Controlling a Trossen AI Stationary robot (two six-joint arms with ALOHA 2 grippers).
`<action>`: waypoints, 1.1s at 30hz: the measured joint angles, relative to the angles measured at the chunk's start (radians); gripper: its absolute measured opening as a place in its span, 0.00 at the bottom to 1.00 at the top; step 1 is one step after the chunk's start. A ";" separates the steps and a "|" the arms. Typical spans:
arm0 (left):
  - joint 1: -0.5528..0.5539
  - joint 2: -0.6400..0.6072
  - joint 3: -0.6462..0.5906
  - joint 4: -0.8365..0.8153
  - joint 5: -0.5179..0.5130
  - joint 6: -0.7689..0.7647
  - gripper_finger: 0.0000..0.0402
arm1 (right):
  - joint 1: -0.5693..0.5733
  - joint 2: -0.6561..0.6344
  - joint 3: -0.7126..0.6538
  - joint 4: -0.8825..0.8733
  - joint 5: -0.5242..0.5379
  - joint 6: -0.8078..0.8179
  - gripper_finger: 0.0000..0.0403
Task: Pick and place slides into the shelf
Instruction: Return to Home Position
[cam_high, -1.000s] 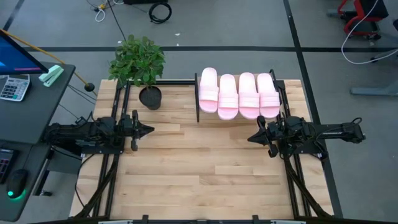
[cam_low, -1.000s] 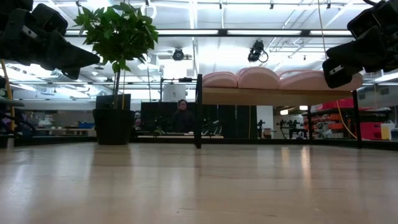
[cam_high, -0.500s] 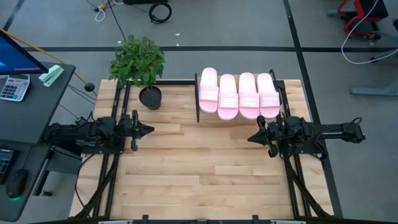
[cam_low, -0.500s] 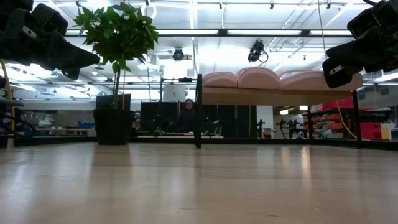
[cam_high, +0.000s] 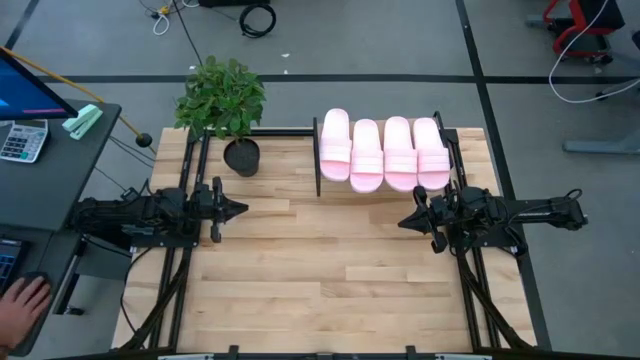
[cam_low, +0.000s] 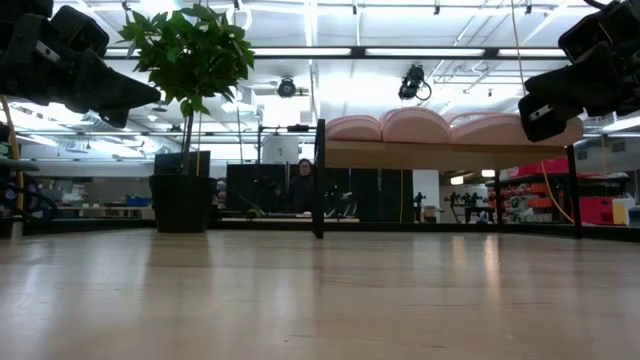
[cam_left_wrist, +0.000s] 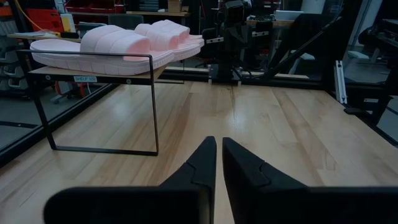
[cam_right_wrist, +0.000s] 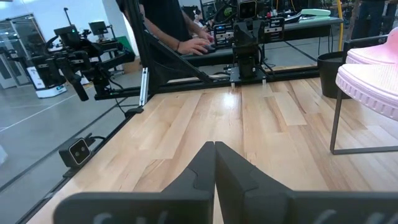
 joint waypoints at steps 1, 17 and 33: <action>0.000 0.000 0.000 0.000 0.000 0.000 0.09 | 0.000 0.000 0.000 0.000 0.000 0.000 0.03; 0.000 0.000 0.000 0.000 0.000 0.000 0.06 | 0.000 0.000 0.000 0.000 0.000 0.000 0.03; 0.000 0.000 0.000 0.000 0.000 0.000 0.10 | 0.000 0.000 0.000 0.000 0.000 0.000 0.03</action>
